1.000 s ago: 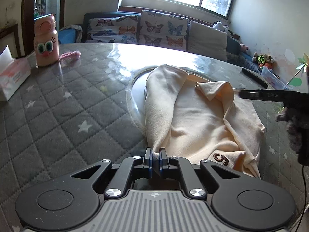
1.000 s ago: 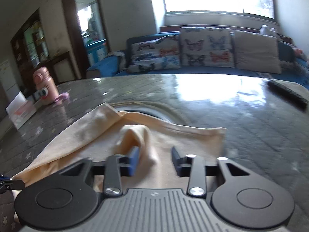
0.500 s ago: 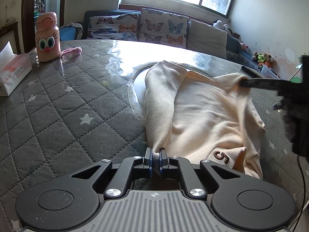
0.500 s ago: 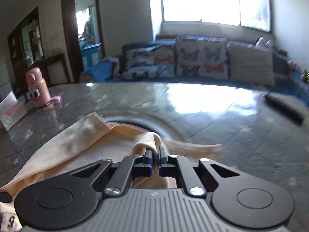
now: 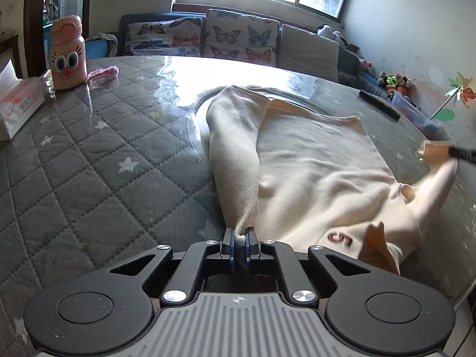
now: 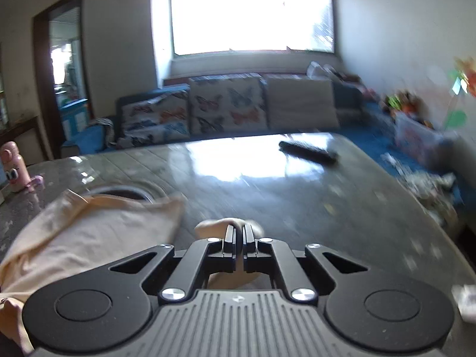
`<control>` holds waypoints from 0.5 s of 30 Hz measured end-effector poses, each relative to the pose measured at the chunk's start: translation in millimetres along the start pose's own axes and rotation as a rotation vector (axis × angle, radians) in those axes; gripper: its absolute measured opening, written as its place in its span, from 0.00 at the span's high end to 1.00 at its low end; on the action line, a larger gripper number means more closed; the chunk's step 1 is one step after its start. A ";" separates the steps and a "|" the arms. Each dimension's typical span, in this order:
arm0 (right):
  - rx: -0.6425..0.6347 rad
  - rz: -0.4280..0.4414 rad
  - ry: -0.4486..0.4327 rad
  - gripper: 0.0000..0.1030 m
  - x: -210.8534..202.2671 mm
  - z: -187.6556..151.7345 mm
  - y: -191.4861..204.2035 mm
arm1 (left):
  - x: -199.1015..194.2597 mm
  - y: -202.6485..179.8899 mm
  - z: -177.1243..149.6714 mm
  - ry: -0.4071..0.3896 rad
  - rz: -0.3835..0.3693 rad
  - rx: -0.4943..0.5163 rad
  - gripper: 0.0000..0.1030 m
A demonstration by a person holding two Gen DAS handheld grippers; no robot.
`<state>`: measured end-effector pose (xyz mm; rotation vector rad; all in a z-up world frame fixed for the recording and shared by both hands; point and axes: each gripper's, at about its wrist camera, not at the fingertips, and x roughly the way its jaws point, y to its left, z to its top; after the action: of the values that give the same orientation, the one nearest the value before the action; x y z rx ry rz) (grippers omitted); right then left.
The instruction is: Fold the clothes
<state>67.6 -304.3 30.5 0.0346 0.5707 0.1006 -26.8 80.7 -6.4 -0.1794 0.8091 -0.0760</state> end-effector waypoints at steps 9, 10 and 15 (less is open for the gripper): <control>0.061 -0.146 0.107 0.88 -3.9 -49.8 -40.4 | -9.8 -5.9 -3.2 0.001 0.006 0.054 0.88; 0.068 -0.158 0.103 0.88 -5.9 -49.9 -43.5 | -12.3 -7.0 -3.9 -0.003 0.007 0.064 0.87; 0.079 -0.195 0.067 0.75 -17.5 -46.4 -50.2 | -26.7 -10.7 -4.1 -0.046 0.009 0.098 0.75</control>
<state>32.1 -355.8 -2.2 0.0524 0.6416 -0.1108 -48.1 73.3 11.9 -0.0845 0.7583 -0.1021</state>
